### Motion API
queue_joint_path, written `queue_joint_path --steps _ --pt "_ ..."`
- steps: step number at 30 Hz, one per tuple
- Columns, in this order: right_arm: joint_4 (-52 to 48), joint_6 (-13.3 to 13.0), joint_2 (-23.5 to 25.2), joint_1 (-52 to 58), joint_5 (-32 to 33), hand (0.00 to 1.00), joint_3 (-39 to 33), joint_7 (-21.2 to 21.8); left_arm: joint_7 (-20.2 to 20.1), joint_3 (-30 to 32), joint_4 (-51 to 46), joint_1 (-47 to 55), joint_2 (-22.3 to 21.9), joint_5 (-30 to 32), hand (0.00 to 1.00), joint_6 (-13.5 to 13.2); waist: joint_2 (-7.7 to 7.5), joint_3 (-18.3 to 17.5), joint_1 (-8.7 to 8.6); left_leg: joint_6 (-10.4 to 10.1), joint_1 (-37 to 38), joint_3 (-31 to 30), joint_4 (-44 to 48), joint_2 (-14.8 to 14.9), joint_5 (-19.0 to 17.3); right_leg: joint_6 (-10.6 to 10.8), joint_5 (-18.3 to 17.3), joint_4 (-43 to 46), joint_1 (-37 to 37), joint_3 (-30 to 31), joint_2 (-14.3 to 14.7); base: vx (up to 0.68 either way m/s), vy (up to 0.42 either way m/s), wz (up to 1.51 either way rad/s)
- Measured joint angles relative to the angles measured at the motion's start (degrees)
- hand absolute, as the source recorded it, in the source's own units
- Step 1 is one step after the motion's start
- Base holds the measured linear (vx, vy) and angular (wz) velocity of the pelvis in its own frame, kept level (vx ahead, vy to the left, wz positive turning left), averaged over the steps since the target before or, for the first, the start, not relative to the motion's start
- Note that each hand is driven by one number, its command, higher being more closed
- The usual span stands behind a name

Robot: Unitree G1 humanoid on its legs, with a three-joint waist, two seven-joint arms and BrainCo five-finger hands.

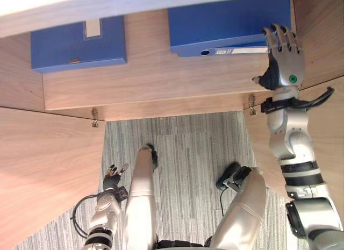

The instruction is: Walk over to the cabinet, pick up the folder, carry it to the office cabinet, place the folder inside the office cabinet, then close the office cabinet door

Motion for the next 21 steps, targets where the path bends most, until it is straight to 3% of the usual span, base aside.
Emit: queue_joint_path --steps 7,14,21 --pt "1.26 -2.61 -0.06 3.30 0.00 0.00 1.05 -0.64 0.62 -0.08 2.50 -0.04 0.29 0.00 0.00 -2.01 -0.02 0.01 0.02 0.05 -0.07 -0.05 -0.10 0.04 0.03 -0.04 0.02 -0.20 0.03 -0.06 0.15 0.00 0.000 0.00" --pt "7.51 -7.22 -0.40 5.86 -0.10 0.00 10.54 -1.33 1.87 -1.16 11.91 -0.10 0.79 -0.12 0.00 -2.43 -0.09 0.05 0.05 0.19 0.03 -0.68 -0.82 0.31 0.15 -0.16 0.14 -1.27 1.35 -1.43 0.54 0.00 0.003 0.01" --pt "10.91 -8.88 -0.40 5.52 0.30 0.00 14.14 -3.05 3.83 -3.45 15.38 -0.58 1.36 -0.21 0.00 -3.80 -0.25 0.06 0.50 0.26 0.36 -0.71 -1.24 0.23 0.37 -0.20 0.23 -1.50 1.71 -1.54 0.55 0.00 0.003 0.01"
